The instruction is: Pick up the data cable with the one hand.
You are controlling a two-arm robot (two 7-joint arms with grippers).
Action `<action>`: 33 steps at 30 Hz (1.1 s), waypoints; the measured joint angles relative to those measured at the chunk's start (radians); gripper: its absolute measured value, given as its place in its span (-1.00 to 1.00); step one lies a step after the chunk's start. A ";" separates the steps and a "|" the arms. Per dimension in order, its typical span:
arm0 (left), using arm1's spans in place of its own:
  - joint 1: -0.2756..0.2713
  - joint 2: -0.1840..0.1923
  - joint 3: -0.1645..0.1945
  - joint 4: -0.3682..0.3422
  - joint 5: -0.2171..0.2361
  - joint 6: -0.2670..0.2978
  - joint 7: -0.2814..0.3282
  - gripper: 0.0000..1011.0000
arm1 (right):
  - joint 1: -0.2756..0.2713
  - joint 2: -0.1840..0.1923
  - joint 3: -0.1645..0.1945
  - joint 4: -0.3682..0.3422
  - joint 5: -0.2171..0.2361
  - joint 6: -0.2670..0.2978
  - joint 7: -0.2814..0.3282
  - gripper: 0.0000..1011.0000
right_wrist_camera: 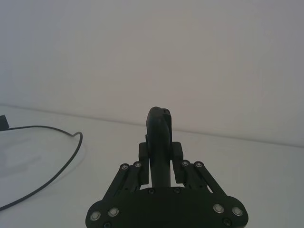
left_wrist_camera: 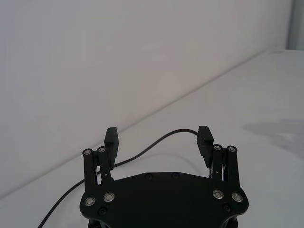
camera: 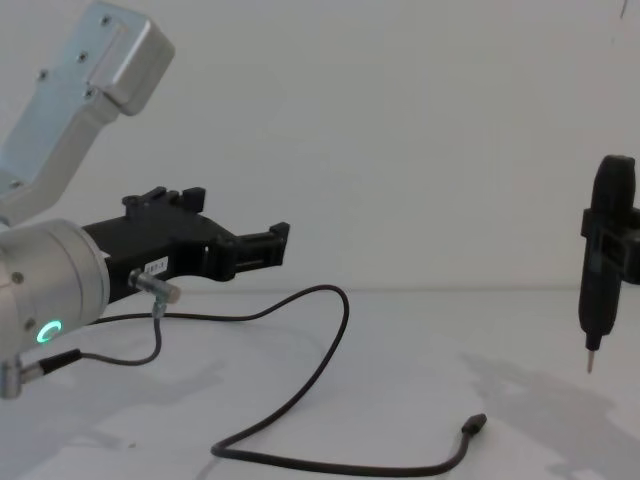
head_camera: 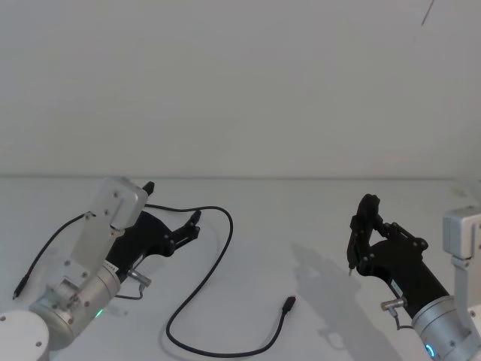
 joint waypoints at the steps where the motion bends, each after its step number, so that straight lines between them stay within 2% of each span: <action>1: 0.003 -0.008 -0.003 0.004 0.004 -0.002 0.017 0.98 | 0.000 0.000 0.000 0.000 0.000 0.000 0.000 -0.44; 7: 0.012 -0.029 -0.011 0.014 0.015 -0.008 0.066 0.98 | 0.000 0.000 0.000 0.000 0.000 0.000 0.000 -0.44; 11: 0.014 -0.033 -0.012 0.016 0.017 -0.010 0.075 0.98 | 0.000 0.000 0.000 0.000 0.000 0.000 0.000 -0.44; 33: 0.014 -0.035 -0.012 0.016 0.017 -0.010 0.077 0.98 | 0.000 0.000 0.000 0.000 0.000 0.000 0.000 -0.44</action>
